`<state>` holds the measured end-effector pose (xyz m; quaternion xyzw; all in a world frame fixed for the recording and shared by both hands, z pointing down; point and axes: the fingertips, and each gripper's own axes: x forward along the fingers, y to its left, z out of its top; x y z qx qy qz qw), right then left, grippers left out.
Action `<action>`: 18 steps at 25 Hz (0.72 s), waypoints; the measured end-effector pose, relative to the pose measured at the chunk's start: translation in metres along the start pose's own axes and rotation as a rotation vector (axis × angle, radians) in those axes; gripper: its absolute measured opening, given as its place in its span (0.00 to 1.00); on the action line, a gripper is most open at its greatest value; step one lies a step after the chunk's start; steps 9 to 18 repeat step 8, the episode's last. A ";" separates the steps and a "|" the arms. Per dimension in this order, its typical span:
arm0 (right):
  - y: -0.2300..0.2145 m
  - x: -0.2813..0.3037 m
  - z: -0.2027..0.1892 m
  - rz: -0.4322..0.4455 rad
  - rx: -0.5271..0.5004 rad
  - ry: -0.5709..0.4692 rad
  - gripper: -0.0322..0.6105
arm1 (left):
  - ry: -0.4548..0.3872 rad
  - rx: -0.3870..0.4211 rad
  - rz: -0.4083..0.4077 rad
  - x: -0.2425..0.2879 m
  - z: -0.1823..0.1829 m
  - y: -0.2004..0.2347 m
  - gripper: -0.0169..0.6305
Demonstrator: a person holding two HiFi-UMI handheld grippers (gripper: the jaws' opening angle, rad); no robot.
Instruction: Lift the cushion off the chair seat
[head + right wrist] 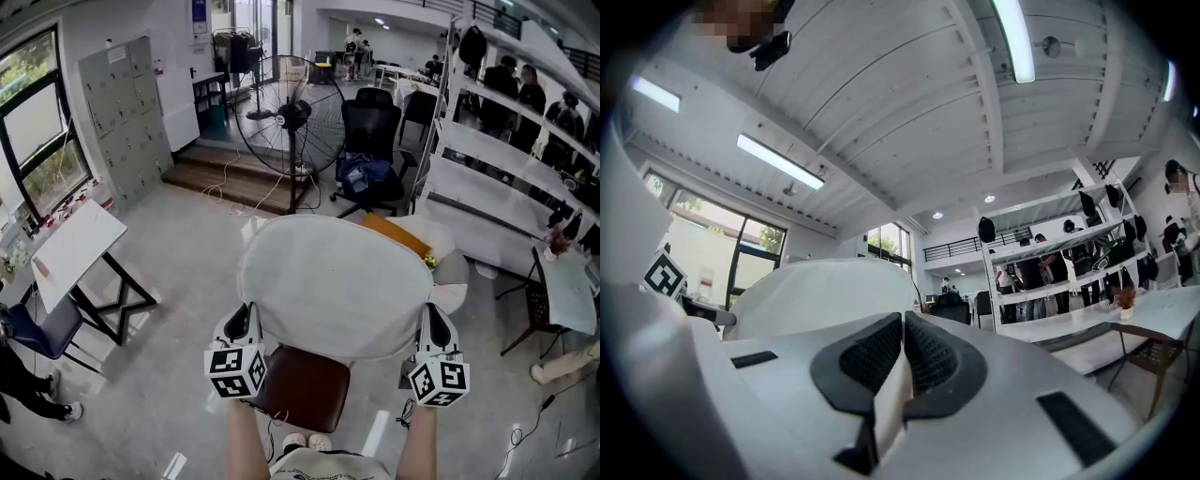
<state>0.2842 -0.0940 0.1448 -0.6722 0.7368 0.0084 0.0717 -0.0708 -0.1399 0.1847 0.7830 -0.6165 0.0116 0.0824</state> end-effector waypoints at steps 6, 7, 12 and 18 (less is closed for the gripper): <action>0.007 -0.001 -0.003 -0.003 -0.002 -0.002 0.09 | -0.001 0.008 0.001 0.000 -0.002 0.008 0.09; 0.008 -0.001 -0.003 -0.004 -0.004 -0.003 0.09 | -0.001 0.008 0.001 -0.001 -0.002 0.008 0.09; 0.009 -0.002 -0.003 -0.006 -0.006 -0.004 0.09 | -0.001 0.009 0.002 -0.001 -0.002 0.009 0.09; 0.009 -0.002 -0.003 -0.006 -0.006 -0.004 0.09 | -0.001 0.009 0.002 -0.001 -0.002 0.009 0.09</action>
